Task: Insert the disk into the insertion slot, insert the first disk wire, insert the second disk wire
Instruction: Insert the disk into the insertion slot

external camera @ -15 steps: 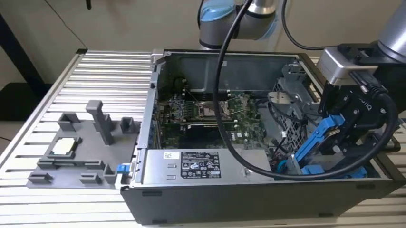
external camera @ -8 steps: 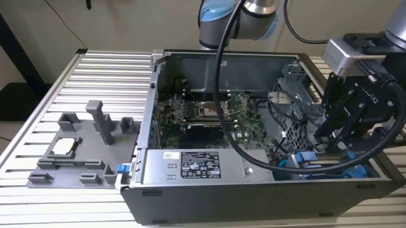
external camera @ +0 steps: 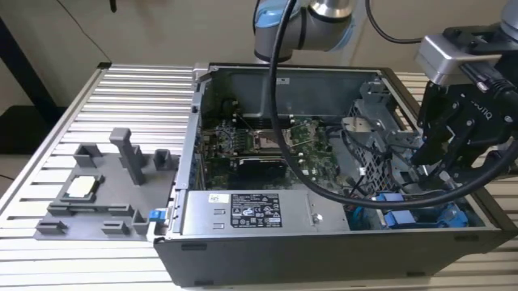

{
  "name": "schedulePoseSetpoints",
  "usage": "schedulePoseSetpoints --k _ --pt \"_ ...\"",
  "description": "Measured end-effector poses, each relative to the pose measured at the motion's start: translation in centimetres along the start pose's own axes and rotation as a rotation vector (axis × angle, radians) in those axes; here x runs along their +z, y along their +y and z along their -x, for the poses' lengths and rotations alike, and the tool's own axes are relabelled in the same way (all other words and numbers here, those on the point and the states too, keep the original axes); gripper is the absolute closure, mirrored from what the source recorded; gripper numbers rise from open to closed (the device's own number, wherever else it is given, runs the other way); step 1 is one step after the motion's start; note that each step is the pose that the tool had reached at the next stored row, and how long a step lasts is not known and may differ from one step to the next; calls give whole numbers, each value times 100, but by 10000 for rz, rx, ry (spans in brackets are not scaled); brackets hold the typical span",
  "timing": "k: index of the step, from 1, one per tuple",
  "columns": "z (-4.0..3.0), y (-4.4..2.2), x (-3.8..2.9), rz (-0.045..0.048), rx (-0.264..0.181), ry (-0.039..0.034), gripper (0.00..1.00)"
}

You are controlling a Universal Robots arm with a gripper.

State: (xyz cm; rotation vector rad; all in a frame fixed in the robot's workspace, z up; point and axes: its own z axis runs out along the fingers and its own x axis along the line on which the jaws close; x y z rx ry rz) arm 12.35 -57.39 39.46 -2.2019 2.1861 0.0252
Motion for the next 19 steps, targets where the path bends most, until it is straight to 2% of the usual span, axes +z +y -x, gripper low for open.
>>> schedulePoseSetpoints --k 5,7,8,10,11,13,14,15,18,19 --pt "3 20 0 -713 -22 -481 59" --pt "5 28 -1 -1006 -33 -642 59" --pt "9 33 0 -1176 -44 -671 59" --pt "31 40 1 -1532 -70 -667 59" --pt "52 43 4 -1672 -82 -668 59" --pt "99 52 9 -1952 -113 -589 59" --pt "120 59 10 -2096 -132 -520 59" --pt "136 68 11 -2197 -149 -433 59" --pt "173 99 14 -2326 -221 66 59" --pt "201 111 17 -2375 -233 149 59"
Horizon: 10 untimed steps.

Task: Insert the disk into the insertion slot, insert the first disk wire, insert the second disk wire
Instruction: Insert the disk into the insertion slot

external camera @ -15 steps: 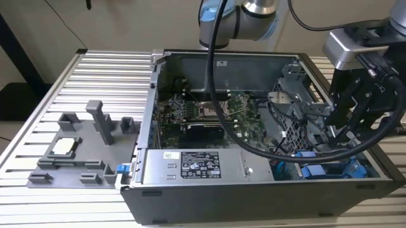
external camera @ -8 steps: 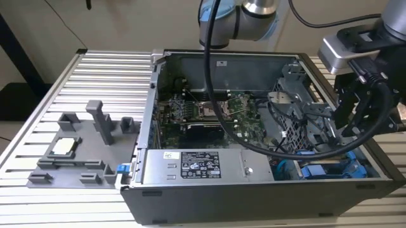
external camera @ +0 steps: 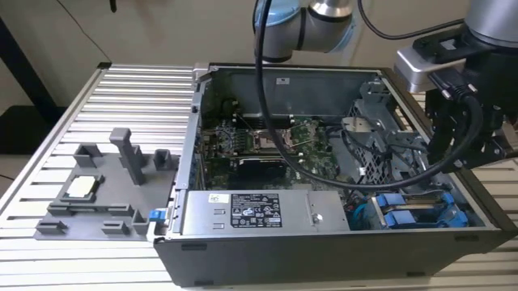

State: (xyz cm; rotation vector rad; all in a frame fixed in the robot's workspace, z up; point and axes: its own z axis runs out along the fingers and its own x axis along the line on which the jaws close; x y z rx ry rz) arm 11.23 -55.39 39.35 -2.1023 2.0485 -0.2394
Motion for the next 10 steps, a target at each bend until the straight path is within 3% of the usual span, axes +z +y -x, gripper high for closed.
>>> schedulePoseSetpoints --k 3,4,7,8,10 --pt "103 43 0 -100 -11 34 59" --pt "132 56 0 -130 -29 96 59" --pt "181 73 -1 -244 -170 622 59" --pt "198 76 3 -280 -195 711 59" --pt "214 80 16 -302 -199 727 59"
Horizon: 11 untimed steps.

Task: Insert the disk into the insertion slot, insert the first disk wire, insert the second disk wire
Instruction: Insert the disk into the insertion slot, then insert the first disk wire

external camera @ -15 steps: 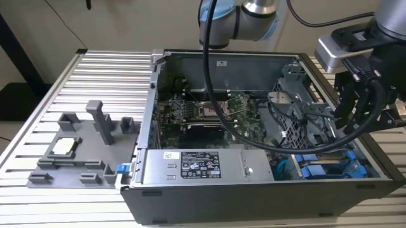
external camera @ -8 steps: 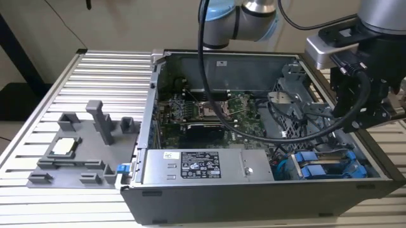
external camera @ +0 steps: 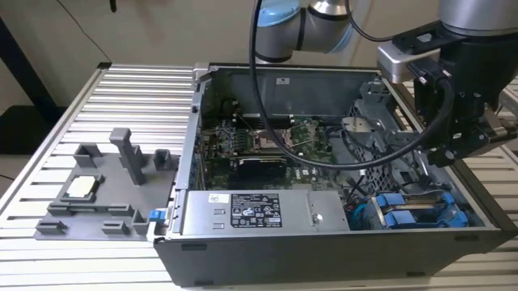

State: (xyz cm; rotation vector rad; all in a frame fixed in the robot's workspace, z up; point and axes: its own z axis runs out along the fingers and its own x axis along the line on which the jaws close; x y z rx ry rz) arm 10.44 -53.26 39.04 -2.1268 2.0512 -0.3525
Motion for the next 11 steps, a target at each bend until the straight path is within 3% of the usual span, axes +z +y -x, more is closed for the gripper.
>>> schedulePoseSetpoints --k 1,4,11 --pt "6 1 7 -1 -2 4 59" --pt "14 9 29 -11 -57 201 59" --pt "29 21 77 -194 -108 248 59"
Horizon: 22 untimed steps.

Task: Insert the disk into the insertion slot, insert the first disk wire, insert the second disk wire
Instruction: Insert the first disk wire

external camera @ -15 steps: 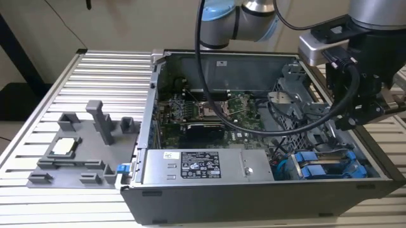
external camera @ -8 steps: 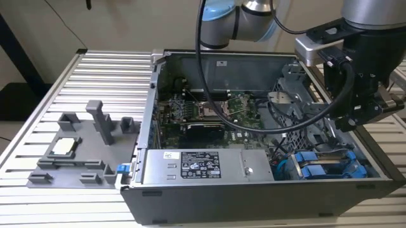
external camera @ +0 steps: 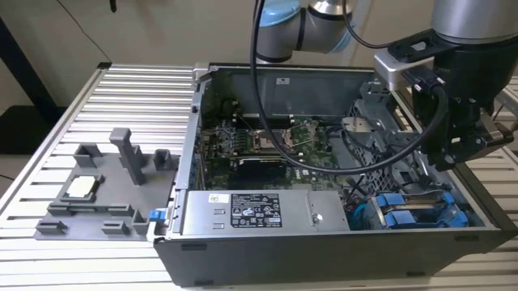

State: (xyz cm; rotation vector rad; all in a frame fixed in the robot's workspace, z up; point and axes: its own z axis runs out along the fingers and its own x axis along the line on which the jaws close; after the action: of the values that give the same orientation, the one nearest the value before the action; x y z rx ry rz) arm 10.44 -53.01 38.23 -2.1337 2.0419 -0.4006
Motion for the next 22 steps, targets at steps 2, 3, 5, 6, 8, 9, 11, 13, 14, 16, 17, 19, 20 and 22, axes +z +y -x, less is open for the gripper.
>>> schedulePoseSetpoints --k 2,3,5,6,8,9,11,13,14,16,17,19,20,22 --pt "2 1 2 -7 -25 75 59" --pt "2 2 4 -9 -45 137 59" --pt "5 3 6 -4 -95 290 59" --pt "6 3 7 -2 -111 343 61" --pt "8 4 11 -6 -115 355 67" --pt "8 5 12 -8 -115 356 74" --pt "9 5 14 -10 -115 358 80" --pt "9 6 16 -10 -116 359 81" --pt "9 6 16 -10 -116 359 81" --pt "9 6 18 -10 -114 359 81" --pt "9 3 20 -11 -116 359 81" --pt "9 -8 27 16 -120 365 81" --pt "9 -25 34 111 -138 391 81" --pt "7 -68 46 371 -189 463 81"
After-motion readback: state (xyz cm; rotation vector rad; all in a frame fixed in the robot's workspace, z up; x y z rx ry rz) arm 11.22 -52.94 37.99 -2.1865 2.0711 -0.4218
